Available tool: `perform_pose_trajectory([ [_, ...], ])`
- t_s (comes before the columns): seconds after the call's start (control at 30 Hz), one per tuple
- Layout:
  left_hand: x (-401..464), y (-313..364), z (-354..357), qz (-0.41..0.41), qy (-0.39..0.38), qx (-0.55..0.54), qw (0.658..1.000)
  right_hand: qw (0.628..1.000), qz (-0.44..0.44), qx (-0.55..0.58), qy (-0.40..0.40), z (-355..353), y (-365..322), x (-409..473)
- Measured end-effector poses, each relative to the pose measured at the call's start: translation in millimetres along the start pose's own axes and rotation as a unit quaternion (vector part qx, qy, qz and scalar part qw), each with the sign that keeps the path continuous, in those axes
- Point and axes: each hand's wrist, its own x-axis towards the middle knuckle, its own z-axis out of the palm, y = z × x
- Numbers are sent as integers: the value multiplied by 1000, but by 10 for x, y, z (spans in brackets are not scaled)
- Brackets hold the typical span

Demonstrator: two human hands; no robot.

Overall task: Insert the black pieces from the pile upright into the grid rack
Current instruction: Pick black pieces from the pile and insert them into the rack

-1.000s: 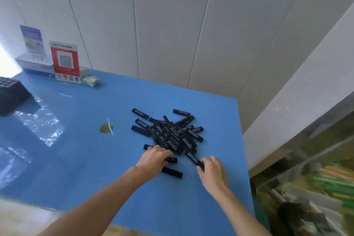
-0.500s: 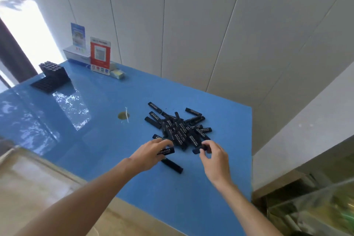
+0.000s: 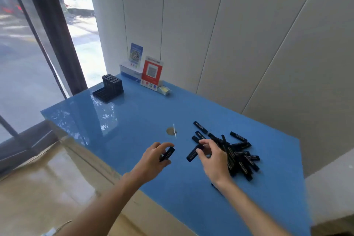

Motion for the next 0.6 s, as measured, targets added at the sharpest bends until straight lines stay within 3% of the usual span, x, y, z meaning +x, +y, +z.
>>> perform_pose_trajectory([
  [0.3, -92, -794, -1049, -27, -21, -34, 999, 998, -46, -2, -43, 1124, -886, 253],
  [0.6, 131, -1494, -1746, -54, -39, -6, 998, 998, -40, -3, -41, 1780, -1223, 715],
])
